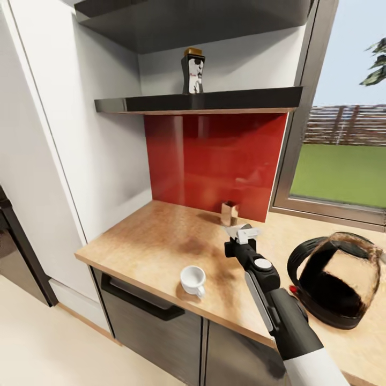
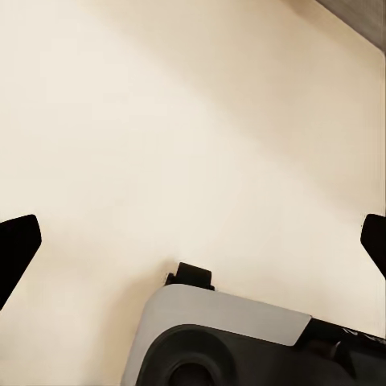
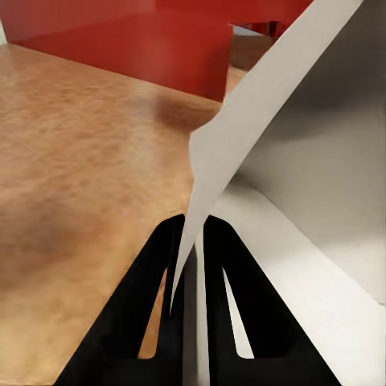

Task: Set up a coffee station on the kitchen countertop: keep the coffee maker on the countertop, move the bottle of coffee from the kitchen shelf to the counter next to the coffee maker, place a paper coffee filter on top of the coffee maker, put the saucer next to the coffee maker with the coffee cup on the saucer, and place the electric kettle next to the coffee maker.

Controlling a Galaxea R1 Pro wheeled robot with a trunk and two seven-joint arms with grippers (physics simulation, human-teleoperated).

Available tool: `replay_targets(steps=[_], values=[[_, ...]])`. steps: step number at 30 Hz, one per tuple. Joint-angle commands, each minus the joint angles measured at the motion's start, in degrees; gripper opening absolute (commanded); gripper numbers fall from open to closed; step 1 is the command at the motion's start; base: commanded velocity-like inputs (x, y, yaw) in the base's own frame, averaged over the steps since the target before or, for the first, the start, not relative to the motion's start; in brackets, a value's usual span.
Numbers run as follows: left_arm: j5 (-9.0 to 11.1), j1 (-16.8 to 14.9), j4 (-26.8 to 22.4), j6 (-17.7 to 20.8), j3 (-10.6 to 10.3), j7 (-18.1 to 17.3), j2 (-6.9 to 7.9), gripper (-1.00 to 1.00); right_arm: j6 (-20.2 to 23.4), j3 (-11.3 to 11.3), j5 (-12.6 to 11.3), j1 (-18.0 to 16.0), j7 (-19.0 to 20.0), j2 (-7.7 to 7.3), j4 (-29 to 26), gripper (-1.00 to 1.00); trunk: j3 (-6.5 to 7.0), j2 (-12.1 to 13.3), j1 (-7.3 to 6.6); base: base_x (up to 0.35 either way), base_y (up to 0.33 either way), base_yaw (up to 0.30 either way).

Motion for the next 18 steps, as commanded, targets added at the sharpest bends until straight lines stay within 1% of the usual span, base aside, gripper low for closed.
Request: replay_targets(steps=[1, 11, 18], values=[[0.01, 0.03, -0.12, -0.04, 0.19, -0.07, -0.05, 1.0, 0.28, 0.1, -0.2, -0.04, -0.35, -0.01, -0.05, -1.0, -0.05, -0.04, -0.02, -0.234, -0.152, 0.0], [0.01, 0.03, -0.12, -0.04, 0.19, -0.12, -0.05, 1.0, 0.28, 0.1, -0.2, -0.03, -0.35, -0.01, 0.0, -1.0, -0.05, -0.04, -0.02, -0.255, -0.167, 0.0], [0.01, 0.03, -0.12, -0.04, 0.19, -0.1, -0.05, 1.0, 0.28, 0.17, -0.2, 0.04, -0.35, -0.01, 0.02, -1.0, -0.05, -0.04, -0.02, -0.098, -0.052, 0.0]])
